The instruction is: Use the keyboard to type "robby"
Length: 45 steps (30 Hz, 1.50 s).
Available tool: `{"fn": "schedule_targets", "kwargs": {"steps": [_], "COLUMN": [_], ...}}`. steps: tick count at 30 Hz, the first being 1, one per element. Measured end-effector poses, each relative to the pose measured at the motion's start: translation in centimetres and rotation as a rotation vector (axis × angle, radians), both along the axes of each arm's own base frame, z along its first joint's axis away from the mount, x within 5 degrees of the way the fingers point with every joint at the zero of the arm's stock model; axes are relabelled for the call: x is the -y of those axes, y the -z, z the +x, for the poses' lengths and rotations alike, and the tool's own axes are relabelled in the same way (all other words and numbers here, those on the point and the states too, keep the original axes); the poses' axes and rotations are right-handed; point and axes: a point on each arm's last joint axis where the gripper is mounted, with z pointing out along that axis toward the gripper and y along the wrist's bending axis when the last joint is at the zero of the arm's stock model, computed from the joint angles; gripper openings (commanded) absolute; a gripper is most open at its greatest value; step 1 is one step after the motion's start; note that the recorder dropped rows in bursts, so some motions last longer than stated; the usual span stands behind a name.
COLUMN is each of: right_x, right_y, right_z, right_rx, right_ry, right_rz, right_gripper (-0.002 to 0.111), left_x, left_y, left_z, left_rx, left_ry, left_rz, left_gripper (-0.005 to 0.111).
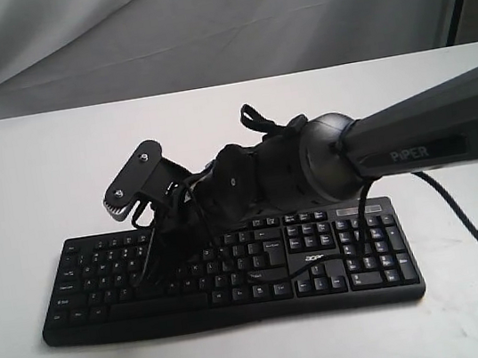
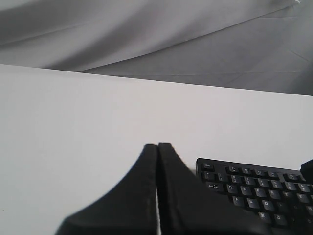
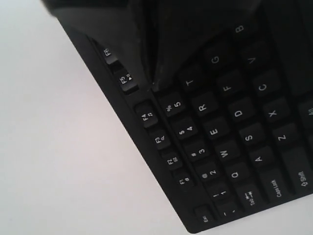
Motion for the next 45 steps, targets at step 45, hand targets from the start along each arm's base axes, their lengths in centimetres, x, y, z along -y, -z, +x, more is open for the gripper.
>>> {"fn": "schedule_targets", "kwargs": {"steps": [45], "right_x": [-0.6], "right_y": [0.5], "right_z": [-0.6], "right_rx": [-0.009], "right_ry": [-0.023], "right_rz": [-0.011], "right_gripper": [0.000], "left_x": [0.0], "left_y": [0.0], "left_z": [0.0], "left_rx": [0.000], "left_ry": [0.000], "left_rz": [0.000], "left_gripper": [0.000]}}
